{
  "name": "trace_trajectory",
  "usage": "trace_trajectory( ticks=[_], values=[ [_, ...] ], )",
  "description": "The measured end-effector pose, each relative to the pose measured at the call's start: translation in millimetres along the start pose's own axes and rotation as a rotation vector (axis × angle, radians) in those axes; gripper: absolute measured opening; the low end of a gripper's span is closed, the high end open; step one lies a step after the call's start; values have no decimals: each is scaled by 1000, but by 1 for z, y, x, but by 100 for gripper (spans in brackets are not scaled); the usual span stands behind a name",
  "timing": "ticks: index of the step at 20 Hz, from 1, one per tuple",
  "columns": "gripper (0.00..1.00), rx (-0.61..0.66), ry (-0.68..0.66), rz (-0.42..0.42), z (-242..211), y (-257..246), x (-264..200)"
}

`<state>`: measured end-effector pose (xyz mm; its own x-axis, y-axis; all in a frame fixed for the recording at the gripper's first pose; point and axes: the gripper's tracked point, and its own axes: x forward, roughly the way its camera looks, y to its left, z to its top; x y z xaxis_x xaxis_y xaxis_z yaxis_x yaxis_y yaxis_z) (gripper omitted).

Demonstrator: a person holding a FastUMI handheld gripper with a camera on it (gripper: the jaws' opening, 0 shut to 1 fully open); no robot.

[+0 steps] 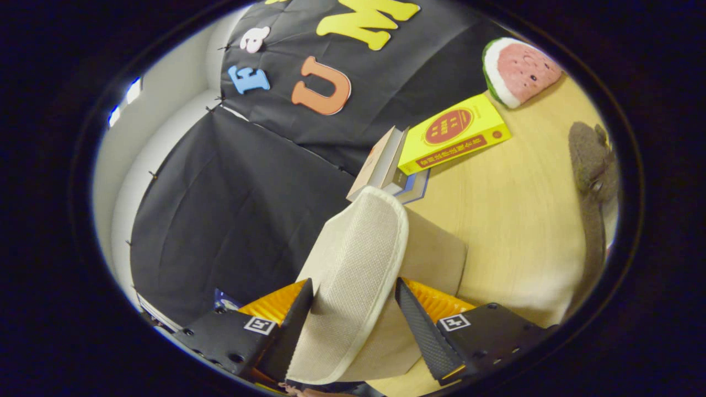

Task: Open the storage box then place both shoes into the box .Put the left shoe in first, then the right shoe, with the right side of both shoes facing outward in a uniform manner.

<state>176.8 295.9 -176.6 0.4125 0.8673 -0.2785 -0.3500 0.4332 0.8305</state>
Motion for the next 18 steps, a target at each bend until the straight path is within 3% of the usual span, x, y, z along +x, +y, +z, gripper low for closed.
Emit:
trace_trajectory(
  ticks=[4, 11, 14, 18],
  values=[
    [74, -3, 19, 18, 3, 1, -8],
    [65, 10, -7, 24, 2, 4, -12],
    [56, 29, -18, 15, 1, 5, -20],
    [55, -3, -12, -26, -5, 6, -33]
  ],
)
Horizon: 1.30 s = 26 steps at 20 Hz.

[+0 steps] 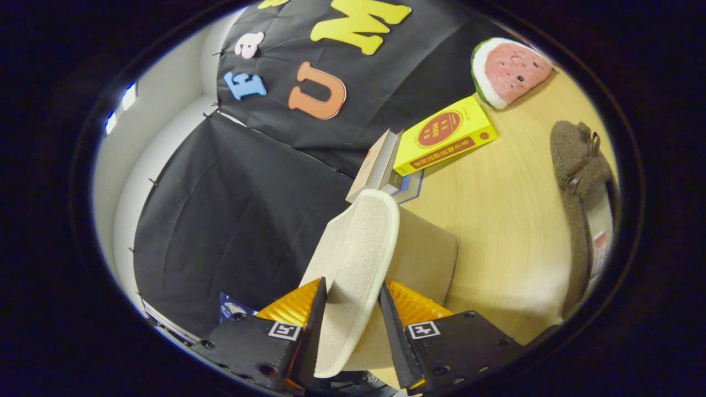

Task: Open the storage box then place both shoes into the box .Put the left shoe in first, then the right shoe, with the right side of both shoes facing outward in a uniform manner.

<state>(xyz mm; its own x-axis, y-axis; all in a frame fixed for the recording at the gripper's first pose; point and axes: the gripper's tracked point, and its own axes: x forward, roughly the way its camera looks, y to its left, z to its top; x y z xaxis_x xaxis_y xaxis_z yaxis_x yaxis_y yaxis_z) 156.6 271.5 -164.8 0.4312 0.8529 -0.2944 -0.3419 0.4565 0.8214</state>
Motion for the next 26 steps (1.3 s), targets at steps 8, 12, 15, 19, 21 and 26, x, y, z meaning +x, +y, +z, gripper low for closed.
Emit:
trace_trajectory(
  ticks=[8, 12, 15, 19, 21, 26],
  values=[
    [42, 27, 41, -26, -4, 6, -4],
    [27, 143, 42, -11, 2, 0, -6],
    [17, 146, 28, 7, 5, 2, -6],
    [9, 175, 13, 17, 15, 8, -13],
    [2, 126, -7, 18, 25, 22, -19],
    [2, 10, -22, -5, 40, 81, -25]
  ],
)
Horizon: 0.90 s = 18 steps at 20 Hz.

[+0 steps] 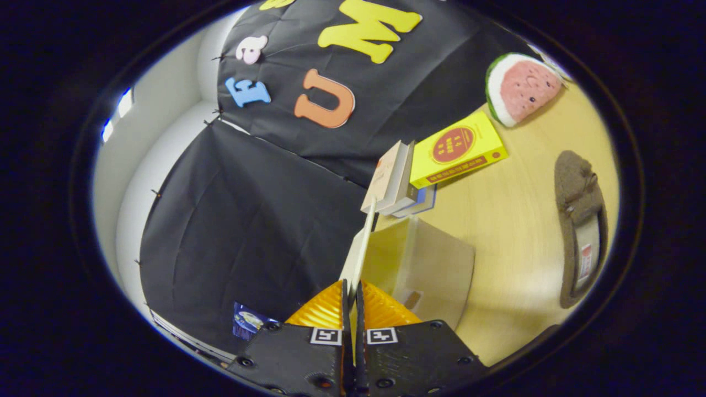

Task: Open the storage box then place both shoes into the box .Put the left shoe in first, then the right shoe, with the right side of both shoes facing outward in a uniform manner.

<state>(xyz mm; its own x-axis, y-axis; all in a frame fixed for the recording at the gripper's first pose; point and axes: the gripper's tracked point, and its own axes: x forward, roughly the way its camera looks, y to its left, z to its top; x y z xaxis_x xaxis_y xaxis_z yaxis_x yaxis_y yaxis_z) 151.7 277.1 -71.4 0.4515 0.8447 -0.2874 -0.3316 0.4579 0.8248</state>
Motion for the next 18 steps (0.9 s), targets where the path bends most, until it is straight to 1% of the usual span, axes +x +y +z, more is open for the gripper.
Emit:
trace_trajectory(
  ticks=[4, 7, 9, 10, 12, 15, 16, 18],
  values=[
    [2, -102, 1, -27, 5, 49, 6],
    [2, -102, -12, -50, 3, 78, 19],
    [2, -116, -17, -42, 2, 103, 30],
    [9, -140, -19, -51, 4, 110, 37],
    [9, -161, -23, -46, 3, 131, 51],
    [13, -200, -11, -44, -3, 153, 81],
    [16, -210, -8, -45, -5, 157, 98],
    [22, -220, 19, -42, -13, 168, 112]
  ],
)
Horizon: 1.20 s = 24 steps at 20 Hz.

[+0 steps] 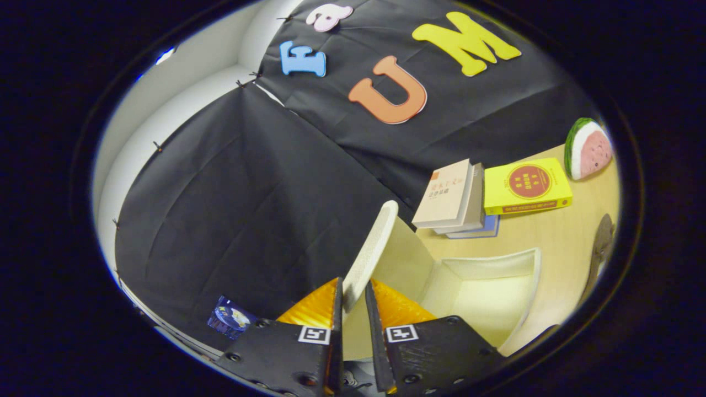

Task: Open the storage box then place both shoes into the box .Put the left shoe in first, then the right shoe, with the right side of both shoes facing outward in a uniform manner.

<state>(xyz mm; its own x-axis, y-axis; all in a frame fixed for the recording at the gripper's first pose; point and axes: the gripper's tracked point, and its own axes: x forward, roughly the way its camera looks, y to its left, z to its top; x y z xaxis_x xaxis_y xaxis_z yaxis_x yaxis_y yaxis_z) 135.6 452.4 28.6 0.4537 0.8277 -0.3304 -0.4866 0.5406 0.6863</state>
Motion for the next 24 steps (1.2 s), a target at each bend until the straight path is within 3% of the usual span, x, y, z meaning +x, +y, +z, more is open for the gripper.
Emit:
trace_trajectory(
  ticks=[2, 5, 12, 15, 20, 24],
  values=[
    [27, -8, 19, 23, -5, 12, 20],
    [42, -17, 35, 42, -6, 19, 36],
    [78, -59, -56, 90, 10, 28, 24],
    [94, -105, -54, 44, 5, 21, 20],
    [95, -156, -49, -55, -1, -19, -3],
    [95, -198, -50, -202, -1, -89, -33]
  ],
)
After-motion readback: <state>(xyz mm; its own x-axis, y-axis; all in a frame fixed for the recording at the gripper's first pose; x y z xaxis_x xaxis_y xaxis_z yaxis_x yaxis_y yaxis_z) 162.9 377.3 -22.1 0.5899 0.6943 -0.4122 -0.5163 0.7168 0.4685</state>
